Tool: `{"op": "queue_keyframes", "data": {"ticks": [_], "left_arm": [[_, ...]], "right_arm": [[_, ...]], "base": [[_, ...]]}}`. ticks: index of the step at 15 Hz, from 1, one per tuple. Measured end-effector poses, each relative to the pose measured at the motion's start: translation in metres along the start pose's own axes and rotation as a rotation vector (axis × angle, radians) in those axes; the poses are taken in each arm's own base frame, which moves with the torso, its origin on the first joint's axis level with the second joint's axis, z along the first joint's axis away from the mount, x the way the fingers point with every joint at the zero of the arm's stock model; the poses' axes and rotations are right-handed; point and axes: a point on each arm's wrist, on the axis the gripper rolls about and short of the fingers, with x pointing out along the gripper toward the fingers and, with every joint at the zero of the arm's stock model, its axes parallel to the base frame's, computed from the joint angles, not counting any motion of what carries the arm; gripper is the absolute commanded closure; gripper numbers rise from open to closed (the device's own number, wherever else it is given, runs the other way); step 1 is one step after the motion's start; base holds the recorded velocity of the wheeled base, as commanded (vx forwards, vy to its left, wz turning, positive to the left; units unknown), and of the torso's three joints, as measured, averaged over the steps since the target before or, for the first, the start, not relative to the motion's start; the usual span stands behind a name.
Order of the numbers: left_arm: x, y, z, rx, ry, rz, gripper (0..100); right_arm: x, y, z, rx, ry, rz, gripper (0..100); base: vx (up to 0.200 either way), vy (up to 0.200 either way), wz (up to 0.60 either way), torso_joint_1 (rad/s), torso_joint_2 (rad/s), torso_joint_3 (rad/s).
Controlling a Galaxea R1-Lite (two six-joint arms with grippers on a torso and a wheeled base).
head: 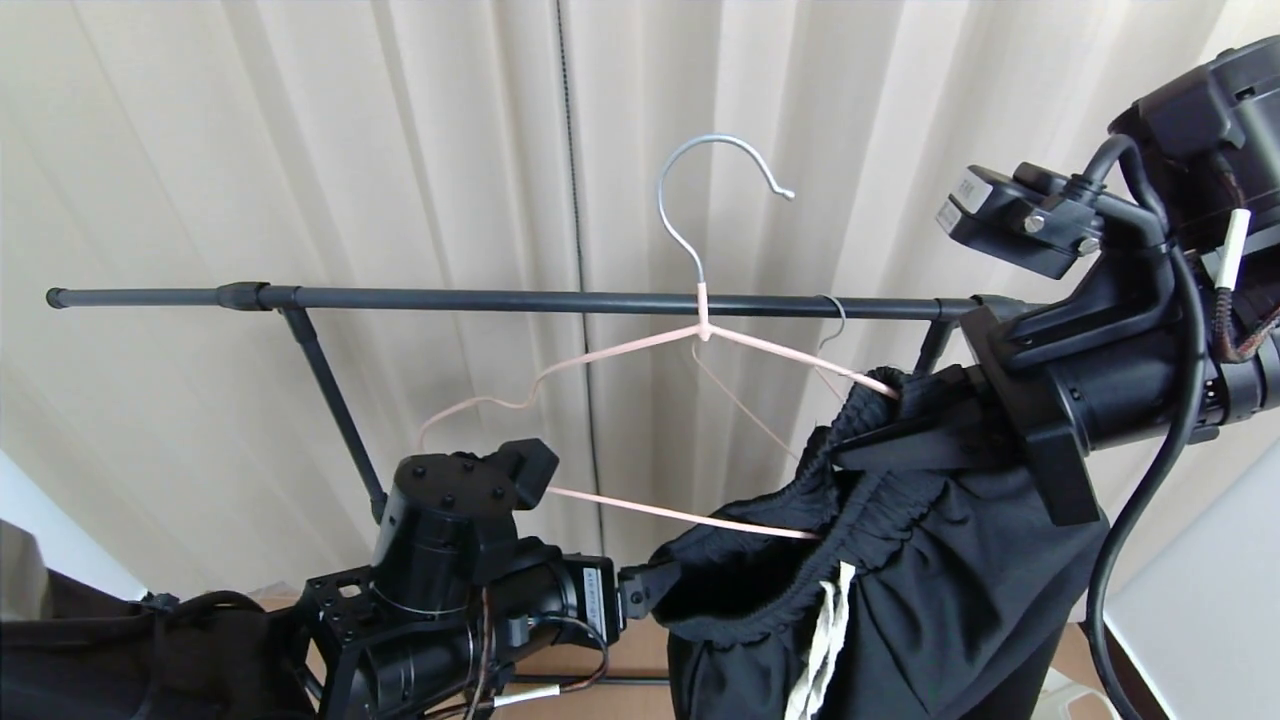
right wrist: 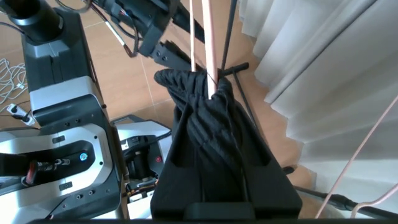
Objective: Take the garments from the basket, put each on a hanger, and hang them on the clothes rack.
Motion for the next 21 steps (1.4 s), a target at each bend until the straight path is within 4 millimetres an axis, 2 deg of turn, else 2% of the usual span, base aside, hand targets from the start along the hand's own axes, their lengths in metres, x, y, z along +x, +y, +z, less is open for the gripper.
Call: {"op": "queue_keyframes", "data": {"ticks": [5,6,12,21], "left_arm": [[0.009,-0.001,-0.008,0.011,0.032,0.011,0],[0.009,-0.002,-0.009,0.013,0.036,0.008,100],[0.009,-0.005,-0.011,0.023,-0.009,0.016,100],[-0.025,-0.007,-0.019,0.123,-0.018,-0.015,100]], "right_arm": [[-0.006,0.006,0.001,-0.014,-0.016,0.001,100],[-0.006,0.006,0.001,-0.014,-0.016,0.001,100],[-0.004,0.006,-0.005,-0.001,0.001,0.007,100],[-0.005,-0.007,-0.013,0.037,0.006,-0.038,100]], "base": [[0.000,0.000,0.00,0.000,0.00,0.000],[0.000,0.000,0.00,0.000,0.00,0.000],[0.000,0.000,0.00,0.000,0.00,0.000],[0.000,0.000,0.00,0.000,0.00,0.000]]}}
